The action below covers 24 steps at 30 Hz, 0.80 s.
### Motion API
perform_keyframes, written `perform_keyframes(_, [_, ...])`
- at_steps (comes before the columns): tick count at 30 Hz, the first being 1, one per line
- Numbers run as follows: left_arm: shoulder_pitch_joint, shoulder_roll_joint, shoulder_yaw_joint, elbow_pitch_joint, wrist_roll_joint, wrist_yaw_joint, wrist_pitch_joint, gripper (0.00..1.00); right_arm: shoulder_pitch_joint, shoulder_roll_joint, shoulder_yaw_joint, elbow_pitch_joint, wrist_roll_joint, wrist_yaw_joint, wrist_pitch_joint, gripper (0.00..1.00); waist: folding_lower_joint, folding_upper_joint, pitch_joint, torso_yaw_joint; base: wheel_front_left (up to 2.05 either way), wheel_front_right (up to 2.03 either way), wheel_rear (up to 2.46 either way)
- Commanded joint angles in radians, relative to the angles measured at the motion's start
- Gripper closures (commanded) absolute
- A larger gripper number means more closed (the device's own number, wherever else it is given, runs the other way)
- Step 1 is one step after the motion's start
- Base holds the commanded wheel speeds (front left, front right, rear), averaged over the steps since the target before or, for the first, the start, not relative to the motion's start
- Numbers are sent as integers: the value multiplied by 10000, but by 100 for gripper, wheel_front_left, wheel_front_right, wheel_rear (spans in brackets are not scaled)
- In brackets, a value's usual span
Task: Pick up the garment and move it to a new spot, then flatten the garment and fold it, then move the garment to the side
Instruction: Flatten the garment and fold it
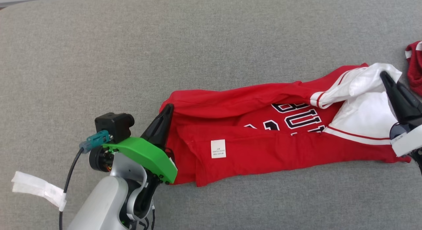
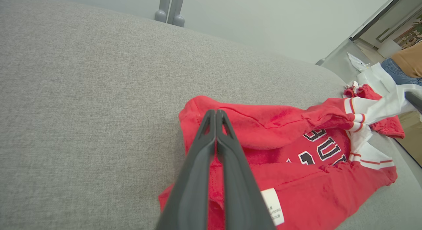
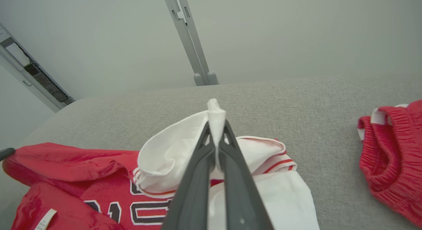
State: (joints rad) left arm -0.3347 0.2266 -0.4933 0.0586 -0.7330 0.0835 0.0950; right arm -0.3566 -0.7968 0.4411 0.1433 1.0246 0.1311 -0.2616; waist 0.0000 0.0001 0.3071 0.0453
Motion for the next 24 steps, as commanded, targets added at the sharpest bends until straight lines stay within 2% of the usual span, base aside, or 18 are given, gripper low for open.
perform_keyframes(1, [218, 72, 6, -85, -28, 59, -50, 100, 357, 161, -180, -78, -111, -9, -40, 100, 0, -1, -282, -213, 0, 0, 0])
perform_keyframes(12, [1302, 291, -20, -551, -254, 329, -23, 100, 1431, 1134, -526, 403, -859, -9, 151, 100, 0, -1, -582, -357, 0, 0, 0])
perform_keyframes(19, [1921, 374, -72, -697, -318, 488, -128, 100, 1674, 1539, -294, 1187, -1035, -9, 242, 100, 0, -1, -770, -370, 0, 0, 0])
perform_keyframes(24, [2423, 302, -139, -980, -512, 562, -84, 100, 1289, 1806, 205, 2180, -1534, -9, 328, 100, 0, -1, -822, -403, 0, 0, 0])
